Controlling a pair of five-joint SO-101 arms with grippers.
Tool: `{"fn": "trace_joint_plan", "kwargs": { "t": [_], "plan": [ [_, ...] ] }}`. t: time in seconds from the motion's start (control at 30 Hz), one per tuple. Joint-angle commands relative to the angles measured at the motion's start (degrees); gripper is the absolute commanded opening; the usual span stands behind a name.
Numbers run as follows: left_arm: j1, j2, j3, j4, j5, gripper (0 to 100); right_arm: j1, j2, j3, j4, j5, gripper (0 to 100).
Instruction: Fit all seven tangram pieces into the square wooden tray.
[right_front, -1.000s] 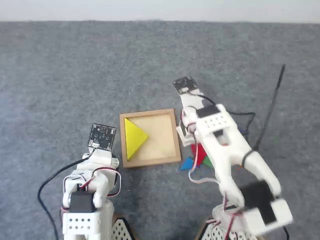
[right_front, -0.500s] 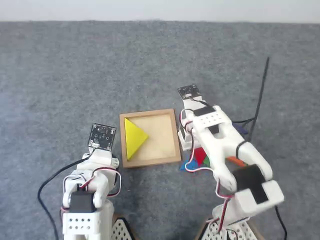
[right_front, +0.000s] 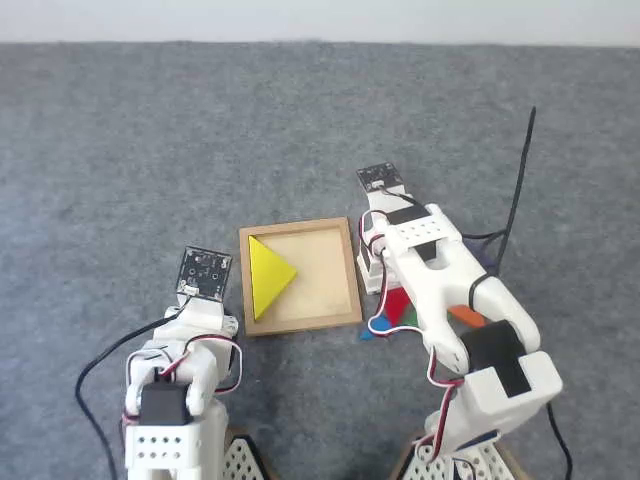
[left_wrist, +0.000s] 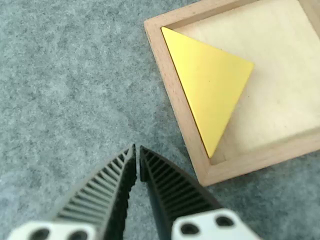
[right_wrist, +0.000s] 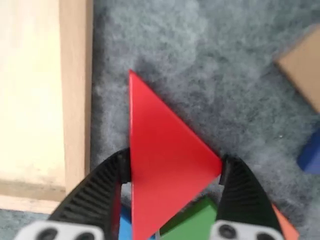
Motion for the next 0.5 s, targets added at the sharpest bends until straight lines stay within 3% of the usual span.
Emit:
{"fn": "trace_joint_plan", "kwargs": {
  "t": [0.0, 0.2, 0.47],
  "plan": [
    [-0.18, -1.05, -0.66, 0.26, 0.44, 1, -3.03, -3.47, -1.41, 0.57, -0.70, 13.1],
    [-0.18, -1.05, -0.66, 0.26, 0.44, 1, -7.87, -10.77, 1.14, 0.40, -0.79, 12.7],
    [-0.18, -1.05, -0.66, 0.26, 0.44, 1, -8.48, -15.34, 1.41, 0.48, -0.79, 12.6]
  ]
}}
